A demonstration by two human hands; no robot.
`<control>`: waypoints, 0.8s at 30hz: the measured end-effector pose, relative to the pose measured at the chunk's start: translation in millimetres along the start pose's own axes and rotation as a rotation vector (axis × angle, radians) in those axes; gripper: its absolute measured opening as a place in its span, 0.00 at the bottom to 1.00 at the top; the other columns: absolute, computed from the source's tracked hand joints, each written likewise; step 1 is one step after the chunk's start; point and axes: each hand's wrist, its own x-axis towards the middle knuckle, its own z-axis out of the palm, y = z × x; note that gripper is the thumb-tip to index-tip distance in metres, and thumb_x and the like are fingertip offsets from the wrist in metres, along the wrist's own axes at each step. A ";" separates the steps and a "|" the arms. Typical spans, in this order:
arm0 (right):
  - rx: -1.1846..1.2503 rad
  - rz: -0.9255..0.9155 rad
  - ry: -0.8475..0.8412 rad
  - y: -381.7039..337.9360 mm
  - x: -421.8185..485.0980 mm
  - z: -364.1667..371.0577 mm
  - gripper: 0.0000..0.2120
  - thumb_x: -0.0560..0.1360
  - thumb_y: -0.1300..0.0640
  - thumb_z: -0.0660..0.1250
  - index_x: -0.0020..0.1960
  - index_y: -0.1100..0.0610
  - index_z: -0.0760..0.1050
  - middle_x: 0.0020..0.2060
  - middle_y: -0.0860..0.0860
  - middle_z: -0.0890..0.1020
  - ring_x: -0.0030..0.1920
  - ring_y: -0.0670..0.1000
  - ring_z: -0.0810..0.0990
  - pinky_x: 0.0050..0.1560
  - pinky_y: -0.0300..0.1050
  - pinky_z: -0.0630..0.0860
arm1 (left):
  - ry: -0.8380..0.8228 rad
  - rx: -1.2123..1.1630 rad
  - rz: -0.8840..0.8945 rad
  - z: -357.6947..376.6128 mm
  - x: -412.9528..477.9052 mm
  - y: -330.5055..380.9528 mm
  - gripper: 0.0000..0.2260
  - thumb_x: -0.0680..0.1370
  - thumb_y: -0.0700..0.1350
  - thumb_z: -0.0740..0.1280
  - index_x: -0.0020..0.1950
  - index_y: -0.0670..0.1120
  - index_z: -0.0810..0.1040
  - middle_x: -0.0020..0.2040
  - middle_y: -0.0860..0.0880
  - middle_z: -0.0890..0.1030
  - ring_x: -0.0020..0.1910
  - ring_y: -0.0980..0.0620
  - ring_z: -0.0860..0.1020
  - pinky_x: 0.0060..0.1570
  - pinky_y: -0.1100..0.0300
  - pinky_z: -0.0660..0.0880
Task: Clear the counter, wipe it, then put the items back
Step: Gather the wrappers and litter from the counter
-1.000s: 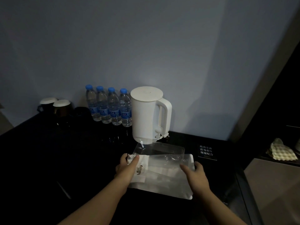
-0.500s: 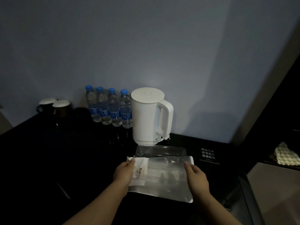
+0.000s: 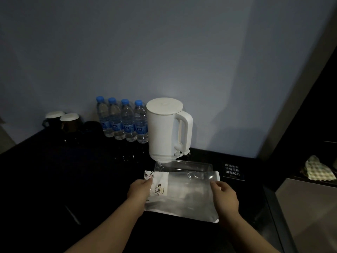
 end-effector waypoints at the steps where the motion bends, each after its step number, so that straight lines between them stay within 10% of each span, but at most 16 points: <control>1: 0.021 -0.009 0.021 -2.1 -1.5 -2.7 0.19 0.77 0.50 0.63 0.64 0.58 0.72 0.55 0.56 0.78 0.58 0.58 0.76 0.59 0.51 0.71 | 0.000 -0.012 0.018 1.0 -2.4 2.6 0.09 0.79 0.46 0.63 0.42 0.44 0.76 0.45 0.40 0.81 0.45 0.42 0.78 0.45 0.53 0.74; 24: 0.154 -0.142 -0.066 27.2 -56.3 -61.1 0.20 0.76 0.56 0.64 0.66 0.61 0.70 0.51 0.52 0.75 0.50 0.50 0.72 0.51 0.44 0.67 | 0.139 -0.020 0.221 -22.1 -122.3 -20.2 0.09 0.79 0.46 0.65 0.41 0.46 0.78 0.45 0.44 0.83 0.49 0.42 0.81 0.55 0.46 0.77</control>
